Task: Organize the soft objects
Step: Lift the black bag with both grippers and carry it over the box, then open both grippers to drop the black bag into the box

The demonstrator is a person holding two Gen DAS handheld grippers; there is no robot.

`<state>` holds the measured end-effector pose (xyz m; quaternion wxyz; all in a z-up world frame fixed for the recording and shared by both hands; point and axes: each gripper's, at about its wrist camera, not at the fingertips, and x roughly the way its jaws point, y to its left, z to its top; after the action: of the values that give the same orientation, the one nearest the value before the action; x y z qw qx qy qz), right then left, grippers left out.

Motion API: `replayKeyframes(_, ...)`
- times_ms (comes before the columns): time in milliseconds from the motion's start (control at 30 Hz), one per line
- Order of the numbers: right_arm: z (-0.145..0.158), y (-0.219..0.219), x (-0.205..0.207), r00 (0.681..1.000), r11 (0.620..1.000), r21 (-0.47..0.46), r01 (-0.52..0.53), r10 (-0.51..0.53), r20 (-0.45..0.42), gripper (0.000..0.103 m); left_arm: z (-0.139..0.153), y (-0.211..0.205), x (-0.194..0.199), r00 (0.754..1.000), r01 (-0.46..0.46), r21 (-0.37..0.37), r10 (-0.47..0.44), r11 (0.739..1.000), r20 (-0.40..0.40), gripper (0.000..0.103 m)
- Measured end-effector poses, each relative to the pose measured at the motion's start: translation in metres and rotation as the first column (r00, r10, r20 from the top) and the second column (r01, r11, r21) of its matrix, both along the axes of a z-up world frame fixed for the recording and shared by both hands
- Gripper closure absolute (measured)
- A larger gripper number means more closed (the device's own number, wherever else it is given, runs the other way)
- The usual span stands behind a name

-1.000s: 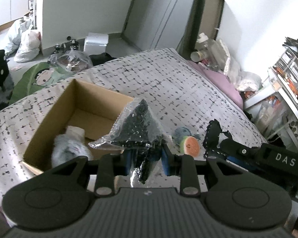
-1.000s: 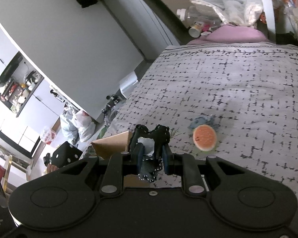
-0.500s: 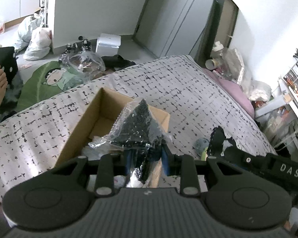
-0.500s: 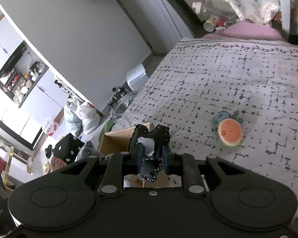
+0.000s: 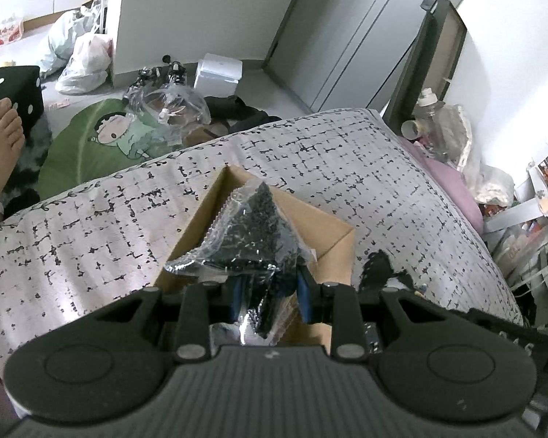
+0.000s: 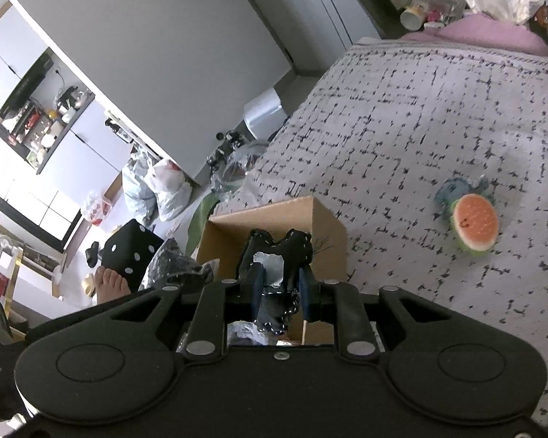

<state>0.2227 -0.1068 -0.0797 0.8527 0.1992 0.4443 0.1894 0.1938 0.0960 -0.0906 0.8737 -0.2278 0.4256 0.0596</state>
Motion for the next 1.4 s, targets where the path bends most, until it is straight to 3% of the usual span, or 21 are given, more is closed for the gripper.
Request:
replayKeyframes(233, -0.017, 0.017, 0.008, 0.999, 0.999, 0.000, -0.038, 0.038, -0.039, 0.074, -0.010, 0.012, 0.010, 1.000, -0.005, -0.023, 0.005, 1.000, -0.011, 0.074)
replayKeyframes(367, -0.023, 0.014, 0.009, 0.998, 1.000, 0.001, -0.022, 0.022, -0.058, 0.063, -0.016, 0.013, 0.017, 1.000, 0.002, -0.035, -0.002, 0.999, -0.019, 0.074)
replayKeyframes(933, -0.024, -0.013, 0.011, 0.997, 0.999, -0.017, 0.031, -0.032, -0.068, 0.057, -0.031, 0.007, 0.034, 0.999, 0.012, -0.049, -0.014, 0.999, -0.052, 0.073)
replayKeyframes(1033, -0.024, -0.021, 0.008, 0.997, 0.999, -0.018, 0.034, -0.036, -0.065, 0.047, -0.029, 0.004, 0.035, 0.998, 0.029, -0.059, -0.032, 0.998, -0.048, 0.059)
replayKeyframes(1167, -0.024, -0.039, 0.003, 0.996, 0.998, -0.017, 0.059, -0.060, -0.065, 0.044, -0.025, -0.001, 0.030, 0.998, 0.005, -0.042, -0.007, 0.999, -0.056, 0.043)
replayKeyframes(1400, -0.026, -0.069, -0.002, 0.991, 0.994, -0.016, 0.109, -0.110, -0.074, 0.044, -0.015, -0.014, 0.021, 0.999, -0.002, -0.009, 0.001, 1.000, -0.049, 0.032)
